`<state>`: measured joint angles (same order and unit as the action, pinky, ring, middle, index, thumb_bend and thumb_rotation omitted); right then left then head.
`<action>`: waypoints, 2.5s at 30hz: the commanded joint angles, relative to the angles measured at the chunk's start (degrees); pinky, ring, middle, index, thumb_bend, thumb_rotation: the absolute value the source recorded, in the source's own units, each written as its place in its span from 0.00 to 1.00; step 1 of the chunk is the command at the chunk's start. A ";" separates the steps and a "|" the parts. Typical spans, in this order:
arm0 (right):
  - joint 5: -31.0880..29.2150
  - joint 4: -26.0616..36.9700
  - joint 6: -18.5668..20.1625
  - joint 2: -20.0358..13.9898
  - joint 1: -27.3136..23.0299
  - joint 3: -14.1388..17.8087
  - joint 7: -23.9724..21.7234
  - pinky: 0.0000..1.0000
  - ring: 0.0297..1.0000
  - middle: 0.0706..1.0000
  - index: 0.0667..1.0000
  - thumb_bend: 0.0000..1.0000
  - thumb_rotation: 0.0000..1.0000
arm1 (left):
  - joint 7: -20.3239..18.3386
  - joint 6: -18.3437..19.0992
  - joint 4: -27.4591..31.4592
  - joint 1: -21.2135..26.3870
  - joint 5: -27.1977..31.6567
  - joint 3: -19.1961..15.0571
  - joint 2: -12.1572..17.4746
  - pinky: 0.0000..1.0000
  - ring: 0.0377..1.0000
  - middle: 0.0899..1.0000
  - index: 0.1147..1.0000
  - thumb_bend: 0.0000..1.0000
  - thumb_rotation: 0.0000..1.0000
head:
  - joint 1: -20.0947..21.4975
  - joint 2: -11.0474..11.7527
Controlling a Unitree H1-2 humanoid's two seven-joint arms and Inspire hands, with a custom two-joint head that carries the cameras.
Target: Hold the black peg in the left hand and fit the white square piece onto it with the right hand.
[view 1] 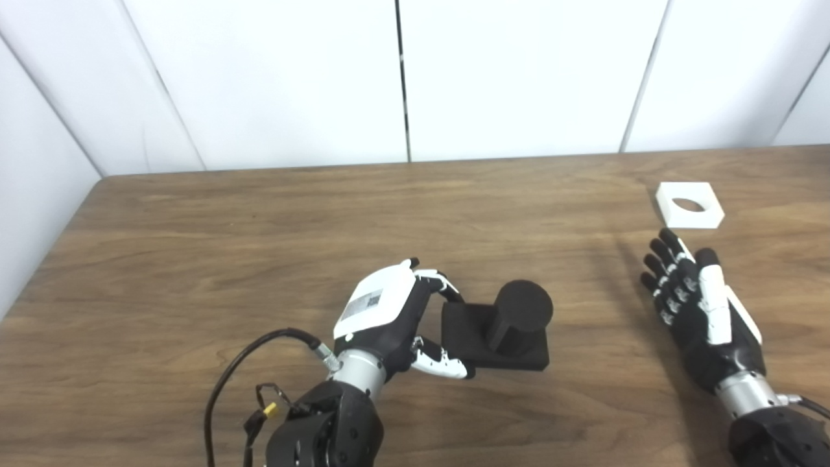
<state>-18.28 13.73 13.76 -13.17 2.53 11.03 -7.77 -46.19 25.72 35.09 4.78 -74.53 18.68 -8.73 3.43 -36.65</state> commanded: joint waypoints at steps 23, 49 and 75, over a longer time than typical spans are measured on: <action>-0.67 1.70 -0.74 -2.72 -1.71 0.40 -1.41 1.00 1.00 1.00 1.00 0.53 1.00 | 4.26 -1.80 -6.50 0.66 -6.59 -2.40 0.20 1.00 1.00 1.00 0.42 0.51 0.05 | -0.86 -0.52; -1.57 2.53 0.21 -3.38 -2.36 0.78 -1.93 1.00 1.00 1.00 1.00 0.54 1.00 | 14.89 0.52 -17.28 -1.44 4.07 -5.07 2.88 1.00 1.00 0.95 0.42 0.51 0.06 | -0.73 -1.26; 13.02 5.36 2.63 -13.93 -16.09 0.58 1.09 1.00 0.99 0.93 0.96 0.62 0.75 | 16.30 1.13 -17.66 -1.08 9.54 -5.63 7.24 1.00 1.00 0.90 0.42 0.51 0.06 | 5.89 -1.41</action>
<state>-7.16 17.73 19.29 -25.95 -10.03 11.27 -7.25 -29.04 25.79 19.37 4.12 -63.15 13.82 -3.39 9.22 -38.06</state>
